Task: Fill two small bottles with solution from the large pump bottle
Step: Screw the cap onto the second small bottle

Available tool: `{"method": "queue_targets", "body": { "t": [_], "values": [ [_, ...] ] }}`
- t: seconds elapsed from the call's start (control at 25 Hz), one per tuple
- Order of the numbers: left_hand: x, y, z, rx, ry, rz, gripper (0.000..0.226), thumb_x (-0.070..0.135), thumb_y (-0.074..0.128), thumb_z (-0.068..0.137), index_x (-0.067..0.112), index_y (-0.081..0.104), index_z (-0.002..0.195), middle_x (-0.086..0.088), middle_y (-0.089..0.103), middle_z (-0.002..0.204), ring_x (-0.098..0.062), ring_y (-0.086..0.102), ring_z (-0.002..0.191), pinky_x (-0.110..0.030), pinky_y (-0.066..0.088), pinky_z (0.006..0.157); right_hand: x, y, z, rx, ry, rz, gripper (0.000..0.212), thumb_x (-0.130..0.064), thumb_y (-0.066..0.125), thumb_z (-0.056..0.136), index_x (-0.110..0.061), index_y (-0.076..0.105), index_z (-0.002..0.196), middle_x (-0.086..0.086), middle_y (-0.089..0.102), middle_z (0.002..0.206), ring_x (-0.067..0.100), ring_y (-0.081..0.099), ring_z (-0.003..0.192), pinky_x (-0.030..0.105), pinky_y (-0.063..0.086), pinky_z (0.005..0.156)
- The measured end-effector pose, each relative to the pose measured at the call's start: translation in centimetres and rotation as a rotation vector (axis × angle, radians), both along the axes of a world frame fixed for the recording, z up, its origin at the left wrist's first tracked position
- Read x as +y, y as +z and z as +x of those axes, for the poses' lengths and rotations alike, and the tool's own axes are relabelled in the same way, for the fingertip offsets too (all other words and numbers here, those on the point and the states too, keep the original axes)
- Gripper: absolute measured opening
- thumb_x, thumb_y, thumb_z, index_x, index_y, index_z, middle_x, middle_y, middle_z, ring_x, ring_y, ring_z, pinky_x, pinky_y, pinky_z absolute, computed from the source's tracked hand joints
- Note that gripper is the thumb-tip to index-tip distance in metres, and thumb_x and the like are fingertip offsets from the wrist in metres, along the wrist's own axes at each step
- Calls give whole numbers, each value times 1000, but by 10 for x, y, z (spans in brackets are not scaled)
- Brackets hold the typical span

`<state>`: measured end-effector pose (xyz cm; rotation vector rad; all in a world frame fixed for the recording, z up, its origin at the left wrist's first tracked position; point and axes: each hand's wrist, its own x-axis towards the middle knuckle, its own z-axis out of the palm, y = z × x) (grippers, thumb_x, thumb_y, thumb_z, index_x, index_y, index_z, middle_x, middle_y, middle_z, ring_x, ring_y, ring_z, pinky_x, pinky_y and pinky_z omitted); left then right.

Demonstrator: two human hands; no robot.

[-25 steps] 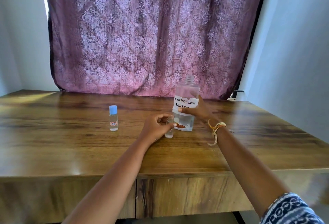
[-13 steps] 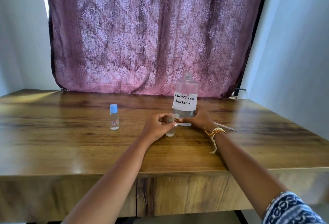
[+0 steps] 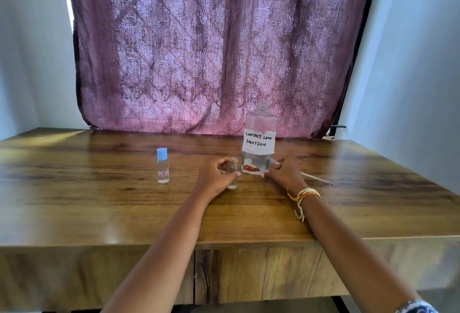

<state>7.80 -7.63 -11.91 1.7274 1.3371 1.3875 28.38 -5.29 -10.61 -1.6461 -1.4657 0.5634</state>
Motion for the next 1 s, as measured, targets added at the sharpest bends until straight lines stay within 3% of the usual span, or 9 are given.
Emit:
{"method": "queue_targets", "body": {
  "t": [0.12, 0.2, 0.36, 0.48, 0.64, 0.76, 0.84, 1.0],
  "values": [
    [1, 1, -5, 3, 41, 1, 36, 13, 81, 73, 17, 70, 108, 5, 69, 88, -2, 55, 67, 0, 41, 55, -19, -1, -6, -19, -72, 93, 14, 0, 65, 76, -9, 55, 81, 3, 56, 73, 15, 52, 67, 19, 36, 48],
    [1, 2, -8, 5, 60, 8, 37, 13, 81, 73, 15, 71, 108, 5, 69, 88, -2, 57, 68, -1, 42, 57, -28, -1, -13, -71, -41, 138, 21, 1, 59, 76, -17, 50, 71, -2, 54, 67, 14, 52, 66, 20, 38, 52],
    [2, 3, -13, -1, 88, -1, 33, 10, 80, 73, 18, 69, 103, 11, 63, 78, 1, 55, 65, -2, 42, 57, -24, -3, -27, -238, 73, 189, 13, -4, 57, 74, -15, 60, 80, 1, 63, 76, 19, 60, 77, 31, 51, 69],
    [2, 3, -15, -24, 90, -4, 36, 7, 80, 72, 14, 71, 106, 5, 69, 84, -5, 61, 71, -12, 49, 67, -16, 1, -40, -351, 214, 238, 17, -4, 61, 76, -11, 62, 91, 4, 67, 87, 19, 62, 85, 33, 54, 77],
    [0, 5, -15, -43, 72, -20, 35, 5, 78, 74, 17, 69, 105, 6, 68, 84, 1, 60, 69, -4, 45, 54, 5, 10, -67, -591, 291, 210, 33, -2, 57, 79, -9, 60, 111, 9, 66, 108, 26, 60, 101, 39, 51, 88],
    [1, 2, -16, -43, 80, -28, 34, 6, 80, 70, 11, 71, 102, -1, 72, 87, -2, 62, 71, -8, 47, 61, 21, 15, -87, -769, 343, 186, 43, -1, 62, 75, -12, 57, 117, 14, 67, 112, 33, 63, 104, 43, 52, 87],
    [3, 1, -17, -46, 86, -58, 37, 5, 81, 68, 9, 71, 104, -6, 74, 93, -10, 66, 77, -19, 51, 70, 24, 17, -93, -862, 362, 148, 41, -1, 63, 77, -12, 58, 116, 15, 67, 112, 33, 63, 103, 40, 52, 86],
    [5, -1, -17, -21, 96, -107, 36, 6, 80, 67, 12, 70, 102, -6, 74, 95, -18, 69, 87, -32, 53, 80, 24, 12, -95, -858, 362, 216, 32, -1, 59, 80, -18, 65, 107, 12, 70, 105, 31, 65, 99, 37, 52, 82]
  ]
}}
